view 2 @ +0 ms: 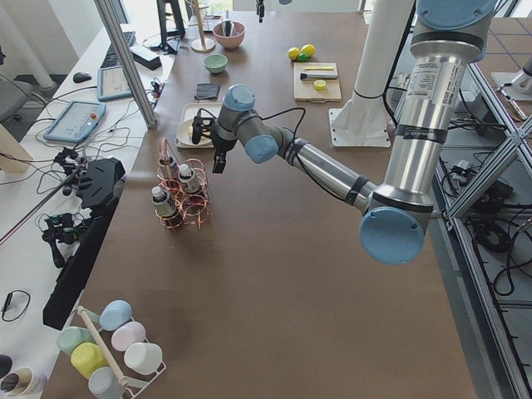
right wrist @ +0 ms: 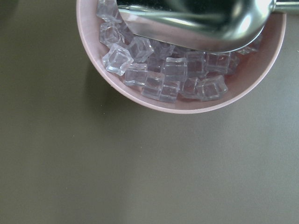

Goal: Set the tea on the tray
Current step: 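Reach the left gripper into the copper rack and grasp a dark tea bottle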

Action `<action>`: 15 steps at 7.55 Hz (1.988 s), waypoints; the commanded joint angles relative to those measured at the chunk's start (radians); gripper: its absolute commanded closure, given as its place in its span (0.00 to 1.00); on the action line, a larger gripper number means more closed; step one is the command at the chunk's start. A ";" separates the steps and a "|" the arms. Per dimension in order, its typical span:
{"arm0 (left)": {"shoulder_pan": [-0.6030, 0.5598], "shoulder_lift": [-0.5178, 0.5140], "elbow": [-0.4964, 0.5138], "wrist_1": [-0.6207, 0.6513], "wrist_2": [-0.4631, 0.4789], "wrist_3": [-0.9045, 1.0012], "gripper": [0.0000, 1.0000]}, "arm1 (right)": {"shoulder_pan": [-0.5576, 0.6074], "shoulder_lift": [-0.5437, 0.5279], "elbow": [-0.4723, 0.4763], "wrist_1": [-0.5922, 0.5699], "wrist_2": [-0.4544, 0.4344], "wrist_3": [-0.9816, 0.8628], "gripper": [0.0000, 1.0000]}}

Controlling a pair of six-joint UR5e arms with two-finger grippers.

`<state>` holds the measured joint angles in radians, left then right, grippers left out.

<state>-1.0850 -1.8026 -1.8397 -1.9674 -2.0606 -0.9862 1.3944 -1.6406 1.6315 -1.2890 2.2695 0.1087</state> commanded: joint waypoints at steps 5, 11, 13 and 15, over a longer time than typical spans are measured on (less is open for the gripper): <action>-0.013 -0.131 0.183 0.039 0.114 0.173 0.07 | 0.000 -0.001 0.002 0.002 -0.001 -0.003 0.00; -0.009 -0.144 0.201 0.045 0.112 0.173 0.29 | 0.000 0.001 0.001 0.000 -0.002 0.003 0.00; -0.009 -0.165 0.224 0.045 0.112 0.172 0.38 | 0.000 -0.001 0.001 0.000 -0.002 0.003 0.00; -0.009 -0.173 0.238 0.045 0.112 0.173 0.41 | 0.000 -0.001 0.001 0.000 -0.004 0.003 0.00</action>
<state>-1.0938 -1.9699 -1.6129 -1.9219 -1.9482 -0.8141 1.3944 -1.6409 1.6322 -1.2885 2.2671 0.1120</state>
